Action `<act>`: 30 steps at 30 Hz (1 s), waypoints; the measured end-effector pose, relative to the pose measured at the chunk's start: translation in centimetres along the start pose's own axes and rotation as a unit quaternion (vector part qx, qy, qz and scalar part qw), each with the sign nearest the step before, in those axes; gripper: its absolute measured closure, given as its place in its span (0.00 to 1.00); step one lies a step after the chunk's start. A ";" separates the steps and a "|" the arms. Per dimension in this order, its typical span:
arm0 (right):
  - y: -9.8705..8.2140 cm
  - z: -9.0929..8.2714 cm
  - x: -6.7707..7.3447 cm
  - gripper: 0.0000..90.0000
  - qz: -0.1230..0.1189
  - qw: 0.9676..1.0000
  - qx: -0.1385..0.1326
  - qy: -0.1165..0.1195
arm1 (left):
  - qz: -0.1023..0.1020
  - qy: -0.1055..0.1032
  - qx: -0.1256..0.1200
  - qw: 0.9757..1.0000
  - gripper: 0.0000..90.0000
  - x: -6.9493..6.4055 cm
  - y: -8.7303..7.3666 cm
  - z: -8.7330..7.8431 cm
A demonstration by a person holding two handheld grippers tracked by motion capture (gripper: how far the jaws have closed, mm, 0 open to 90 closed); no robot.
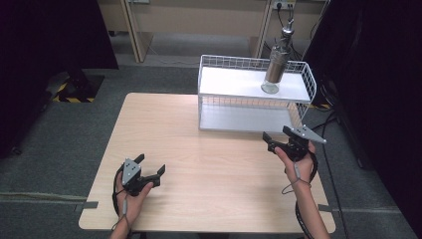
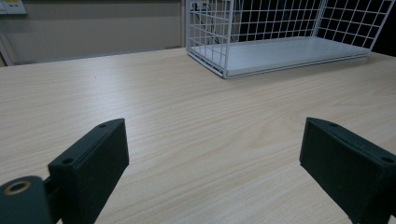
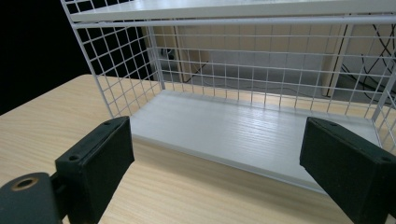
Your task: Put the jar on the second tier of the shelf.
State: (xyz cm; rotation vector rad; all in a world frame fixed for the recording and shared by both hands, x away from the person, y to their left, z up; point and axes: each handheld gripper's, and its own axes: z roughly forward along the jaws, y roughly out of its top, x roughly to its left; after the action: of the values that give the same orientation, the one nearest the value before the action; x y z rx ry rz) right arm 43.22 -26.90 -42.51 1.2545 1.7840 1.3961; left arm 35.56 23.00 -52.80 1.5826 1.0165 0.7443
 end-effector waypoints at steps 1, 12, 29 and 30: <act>-0.1 0.0 0.0 0.11 0.000 1.000 0.001 0.000 | 0.000 0.000 0.000 1.000 0.09 0.0 0.0 0.0; -1.9 -0.4 -0.7 0.11 -0.008 1.000 0.017 -0.014 | 0.001 0.000 0.000 1.000 0.09 0.0 0.0 0.0; -6.0 -0.7 -2.2 0.11 0.008 0.998 0.048 -0.029 | 0.001 0.001 0.001 1.000 0.09 -0.1 0.0 0.0; -6.2 -0.7 -2.2 0.11 0.007 0.998 0.050 -0.029 | 0.000 0.000 0.001 1.000 0.09 -0.1 0.0 0.0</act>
State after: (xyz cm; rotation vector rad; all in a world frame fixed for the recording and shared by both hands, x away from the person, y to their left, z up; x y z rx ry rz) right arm 41.53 -29.37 -48.37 1.3474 1.8289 1.2779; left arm 35.55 22.92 -52.79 1.5844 1.0174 0.7449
